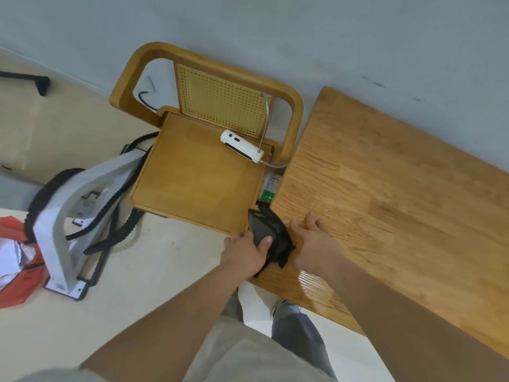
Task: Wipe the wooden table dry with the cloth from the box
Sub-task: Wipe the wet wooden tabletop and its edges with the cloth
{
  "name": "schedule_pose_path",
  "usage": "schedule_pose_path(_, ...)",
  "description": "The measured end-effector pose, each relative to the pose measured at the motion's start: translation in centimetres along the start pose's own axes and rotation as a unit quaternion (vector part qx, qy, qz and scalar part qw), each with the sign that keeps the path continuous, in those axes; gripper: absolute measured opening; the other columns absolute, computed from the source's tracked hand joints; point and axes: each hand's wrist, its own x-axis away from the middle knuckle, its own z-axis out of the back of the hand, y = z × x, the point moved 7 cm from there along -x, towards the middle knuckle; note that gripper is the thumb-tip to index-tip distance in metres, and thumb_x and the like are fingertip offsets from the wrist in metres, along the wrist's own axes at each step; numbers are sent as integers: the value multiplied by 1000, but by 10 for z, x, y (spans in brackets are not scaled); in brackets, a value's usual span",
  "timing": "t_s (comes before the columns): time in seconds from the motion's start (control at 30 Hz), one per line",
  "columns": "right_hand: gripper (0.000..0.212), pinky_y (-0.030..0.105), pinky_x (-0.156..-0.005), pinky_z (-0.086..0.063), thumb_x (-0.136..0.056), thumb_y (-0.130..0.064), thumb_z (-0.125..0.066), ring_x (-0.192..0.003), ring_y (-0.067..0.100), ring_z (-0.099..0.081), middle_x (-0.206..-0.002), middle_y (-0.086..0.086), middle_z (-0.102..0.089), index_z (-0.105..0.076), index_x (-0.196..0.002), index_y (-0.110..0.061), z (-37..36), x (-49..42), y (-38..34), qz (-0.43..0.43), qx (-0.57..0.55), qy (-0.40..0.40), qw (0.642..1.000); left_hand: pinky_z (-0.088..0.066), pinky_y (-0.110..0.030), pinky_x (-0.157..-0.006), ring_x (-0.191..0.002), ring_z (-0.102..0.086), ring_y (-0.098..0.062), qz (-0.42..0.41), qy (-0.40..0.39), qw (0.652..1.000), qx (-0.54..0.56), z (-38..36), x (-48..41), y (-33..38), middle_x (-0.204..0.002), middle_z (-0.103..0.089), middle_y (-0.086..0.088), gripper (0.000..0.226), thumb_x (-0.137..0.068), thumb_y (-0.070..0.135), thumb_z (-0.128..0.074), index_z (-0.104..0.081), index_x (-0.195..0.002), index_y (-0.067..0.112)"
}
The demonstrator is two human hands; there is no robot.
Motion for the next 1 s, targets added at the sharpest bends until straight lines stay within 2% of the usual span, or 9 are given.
schedule_pose_path(0.1,95,40,-126,-16,-89,-13,-55,-158,24,10,-170,-2,19,-3,-163,-40,4,-1,2,9,-22,-14,1000,-35,-47,-112,-134,-39,-39,-14,-3,1000,17,11,-30,29,-143,-41,-21,71,-105,62,-30,-39,-151,10)
schedule_pose_path(0.17,92,40,-126,-14,-91,-18,-57,-158,23,7,-171,-2,16,-5,-163,-42,6,-2,4,12,-28,-23,999,-35,-48,-112,-133,-38,-39,-21,14,999,27,9,-30,33,-144,-40,-20,69,-105,60,-32,-37,-151,9)
schedule_pose_path(0.27,94,41,-125,-14,-91,-26,-63,-158,22,6,-171,-4,15,-6,-162,-44,8,2,6,20,-18,-36,999,-40,-47,-108,-129,-40,-34,-28,36,998,38,-4,-2,7,-140,-41,-15,64,-103,60,-38,-40,-147,13)
schedule_pose_path(0.47,95,43,-124,-20,-89,-15,-55,-157,17,11,-169,-9,20,-1,-161,-47,7,4,7,17,-28,-36,999,-48,-40,-99,-117,-51,-29,0,-4,1000,24,-34,43,-51,-127,-46,-10,56,-103,56,-44,-47,-140,14)
schedule_pose_path(0.6,94,42,-125,-18,-90,-32,-63,-158,18,10,-169,-10,18,-4,-161,-48,6,-1,9,26,-49,-14,998,-44,-41,-103,-117,-48,-31,25,5,1000,2,-20,29,-22,-128,-48,-15,57,-105,57,-37,-51,-128,8)
schedule_pose_path(0.7,89,38,-124,-20,-90,-43,-66,-158,16,2,-171,-12,9,-12,-161,-46,7,-2,14,48,-80,15,996,-38,-45,-106,-125,-44,-37,25,13,1000,-4,2,-2,18,-133,-46,-19,62,-105,60,-31,-50,-132,6)
schedule_pose_path(0.83,86,20,-112,-30,-91,-31,-70,-151,12,-28,-167,-14,-25,-21,-161,-41,21,-5,32,75,-222,75,969,-38,-44,-108,-127,-43,-36,17,43,999,5,26,-53,68,-138,-43,-18,65,-105,61,-30,-46,-137,7)
schedule_pose_path(0.9,81,21,-110,-33,-91,-29,-70,-146,15,-38,-161,-10,-37,-28,-160,-36,33,-8,45,71,-291,110,948,-38,-45,-109,-126,-44,-36,7,62,998,-8,29,-62,76,-140,-44,-19,66,-105,62,-31,-43,-141,7)
schedule_pose_path(1.0,74,30,-113,-40,-93,-33,-70,-143,19,-42,-160,-4,-39,-34,-158,-33,50,-17,63,58,-285,131,948,-39,-43,-110,-127,-42,-33,-31,95,995,-8,21,-37,60,-142,-41,-15,75,-104,62,-34,-28,-157,10)
